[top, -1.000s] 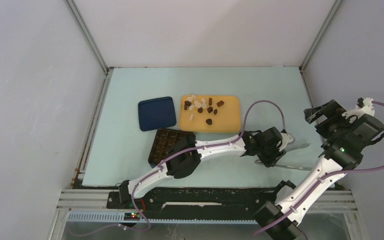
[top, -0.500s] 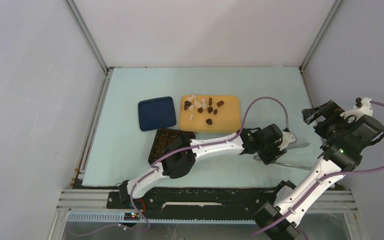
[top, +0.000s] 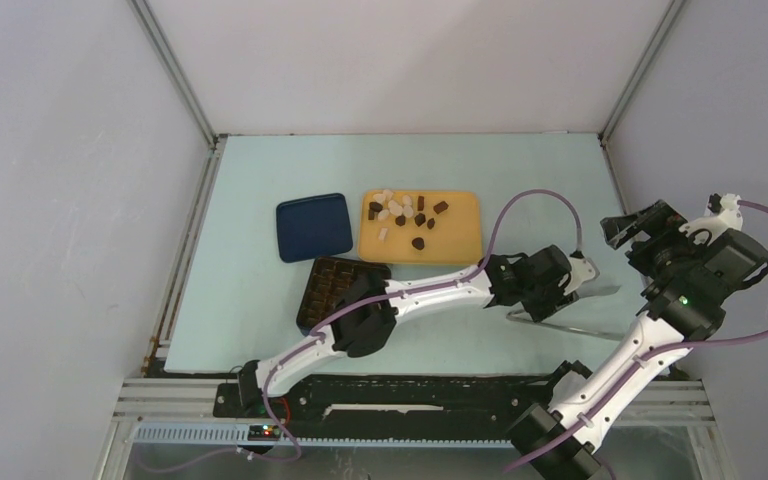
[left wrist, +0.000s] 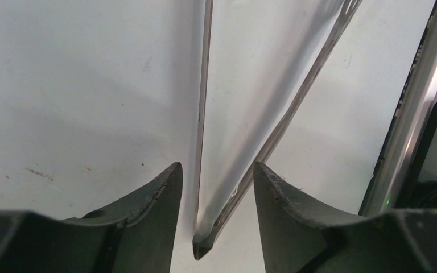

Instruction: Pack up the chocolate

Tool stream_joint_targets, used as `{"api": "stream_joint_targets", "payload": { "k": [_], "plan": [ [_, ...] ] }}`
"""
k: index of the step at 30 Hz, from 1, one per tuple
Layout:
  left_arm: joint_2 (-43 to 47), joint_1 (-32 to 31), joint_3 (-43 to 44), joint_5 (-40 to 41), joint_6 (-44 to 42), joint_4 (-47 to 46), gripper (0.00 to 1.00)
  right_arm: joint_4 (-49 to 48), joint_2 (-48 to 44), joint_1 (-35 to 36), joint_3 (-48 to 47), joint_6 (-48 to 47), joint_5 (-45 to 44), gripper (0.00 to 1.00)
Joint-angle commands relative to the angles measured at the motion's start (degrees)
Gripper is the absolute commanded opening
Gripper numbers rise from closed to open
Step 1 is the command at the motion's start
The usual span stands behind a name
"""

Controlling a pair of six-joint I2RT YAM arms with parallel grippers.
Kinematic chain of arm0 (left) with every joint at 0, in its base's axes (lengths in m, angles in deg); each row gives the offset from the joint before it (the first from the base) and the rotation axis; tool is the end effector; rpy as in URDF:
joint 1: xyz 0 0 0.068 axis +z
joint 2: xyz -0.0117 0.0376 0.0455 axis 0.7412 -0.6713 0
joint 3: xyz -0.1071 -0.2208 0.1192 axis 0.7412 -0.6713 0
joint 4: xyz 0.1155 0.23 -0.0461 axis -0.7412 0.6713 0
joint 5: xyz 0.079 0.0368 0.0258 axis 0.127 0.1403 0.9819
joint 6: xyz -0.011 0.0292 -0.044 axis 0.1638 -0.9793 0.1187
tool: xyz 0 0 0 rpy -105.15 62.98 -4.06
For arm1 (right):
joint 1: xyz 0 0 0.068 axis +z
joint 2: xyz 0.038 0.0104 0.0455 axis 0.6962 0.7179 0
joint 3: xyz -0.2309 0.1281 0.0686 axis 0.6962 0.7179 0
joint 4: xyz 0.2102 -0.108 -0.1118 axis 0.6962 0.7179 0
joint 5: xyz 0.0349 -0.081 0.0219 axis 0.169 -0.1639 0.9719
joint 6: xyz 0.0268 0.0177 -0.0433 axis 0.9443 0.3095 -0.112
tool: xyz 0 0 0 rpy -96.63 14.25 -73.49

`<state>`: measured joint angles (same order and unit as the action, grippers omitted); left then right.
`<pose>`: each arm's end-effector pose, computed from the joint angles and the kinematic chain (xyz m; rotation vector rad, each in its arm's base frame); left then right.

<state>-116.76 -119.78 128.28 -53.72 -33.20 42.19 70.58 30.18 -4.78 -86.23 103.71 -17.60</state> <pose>0.1741 -0.5393 0.2018 1.4037 1.9479 -0.6889 0.1114 -0.0899 0.3791 0.6267 1.8346 0.4104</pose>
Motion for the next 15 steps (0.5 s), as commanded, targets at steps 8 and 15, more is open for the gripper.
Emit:
{"api": "stream_joint_targets", "payload": {
  "k": [8,15],
  "plan": [
    [5.3,4.5,-14.5,-8.4,3.7,-1.9,0.55,-0.7,0.5,-0.4,-0.1,-0.3,1.8,0.87],
    [3.8,5.1,-12.0,-11.4,4.6,-0.8,0.43,-1.2,0.3,-0.4,-0.1,0.9,1.9,0.87]
  ]
}}
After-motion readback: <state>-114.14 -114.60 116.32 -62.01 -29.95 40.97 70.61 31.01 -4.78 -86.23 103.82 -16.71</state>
